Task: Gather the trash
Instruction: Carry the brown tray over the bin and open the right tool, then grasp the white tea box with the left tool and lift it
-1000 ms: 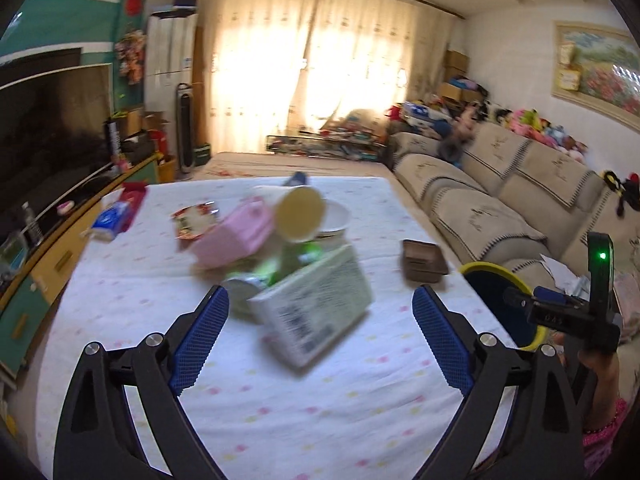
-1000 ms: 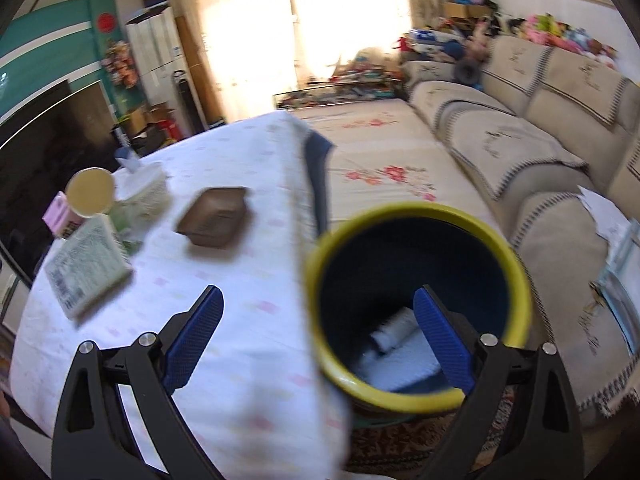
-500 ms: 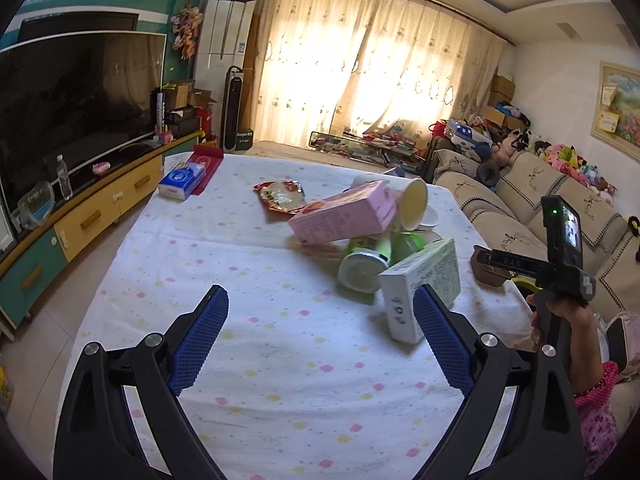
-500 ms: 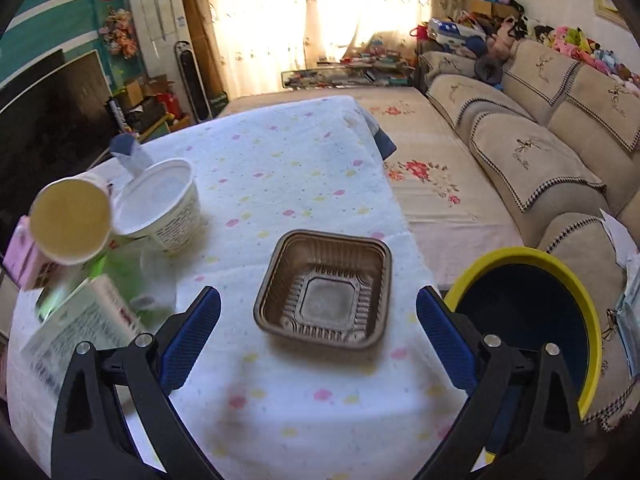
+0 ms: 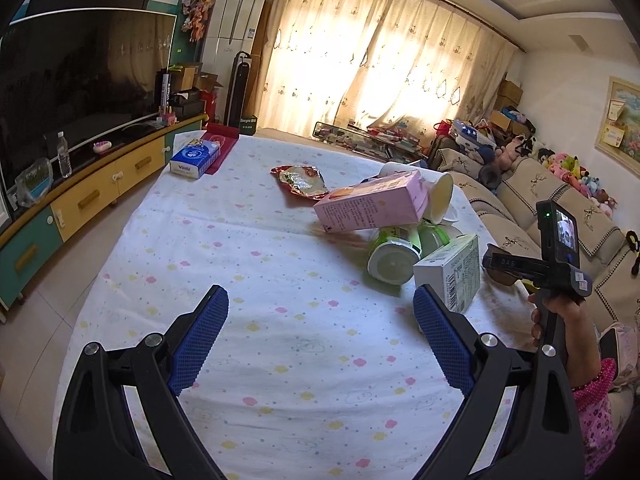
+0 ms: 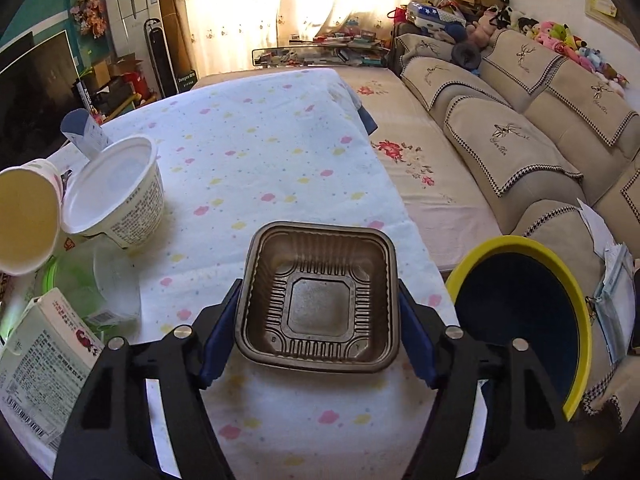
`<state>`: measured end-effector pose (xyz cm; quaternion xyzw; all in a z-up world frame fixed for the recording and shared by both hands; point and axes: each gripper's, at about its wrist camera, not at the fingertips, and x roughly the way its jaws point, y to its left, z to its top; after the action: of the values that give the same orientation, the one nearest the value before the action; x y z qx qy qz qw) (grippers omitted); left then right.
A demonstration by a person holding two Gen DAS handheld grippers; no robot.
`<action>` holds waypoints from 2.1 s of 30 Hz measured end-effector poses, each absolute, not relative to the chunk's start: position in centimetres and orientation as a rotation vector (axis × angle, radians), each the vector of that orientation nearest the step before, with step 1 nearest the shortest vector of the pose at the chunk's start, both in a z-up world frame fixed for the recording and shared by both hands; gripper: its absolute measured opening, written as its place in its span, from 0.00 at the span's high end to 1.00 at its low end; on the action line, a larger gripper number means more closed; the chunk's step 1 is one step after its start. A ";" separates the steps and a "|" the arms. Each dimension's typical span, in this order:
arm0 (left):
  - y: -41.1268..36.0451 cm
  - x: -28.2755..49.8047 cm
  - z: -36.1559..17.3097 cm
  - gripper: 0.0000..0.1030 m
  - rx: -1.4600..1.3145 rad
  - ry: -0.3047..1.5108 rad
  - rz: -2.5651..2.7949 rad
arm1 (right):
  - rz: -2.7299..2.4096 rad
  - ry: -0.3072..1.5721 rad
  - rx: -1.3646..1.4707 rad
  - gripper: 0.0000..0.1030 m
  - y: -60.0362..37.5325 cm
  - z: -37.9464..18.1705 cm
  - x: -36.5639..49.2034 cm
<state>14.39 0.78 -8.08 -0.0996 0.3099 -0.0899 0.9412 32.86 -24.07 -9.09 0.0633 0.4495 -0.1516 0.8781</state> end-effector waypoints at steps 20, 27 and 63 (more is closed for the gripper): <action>-5.6 13.8 -6.6 0.10 -0.110 0.653 -0.270 | -0.334 0.841 0.189 0.34 -31.4 -5.1 21.6; -9.1 13.6 -6.2 0.10 -0.068 0.670 -0.330 | -0.423 0.844 0.273 0.34 -37.0 -7.1 18.8; -12.1 22.7 -12.8 0.18 -0.131 0.882 -0.390 | -0.411 0.867 0.353 0.20 -40.2 -11.1 18.9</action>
<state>22.69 -12.09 -12.81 -0.0630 0.4239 -0.1875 0.8838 18.93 -40.21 -11.05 0.1691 0.4147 -0.1966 0.8722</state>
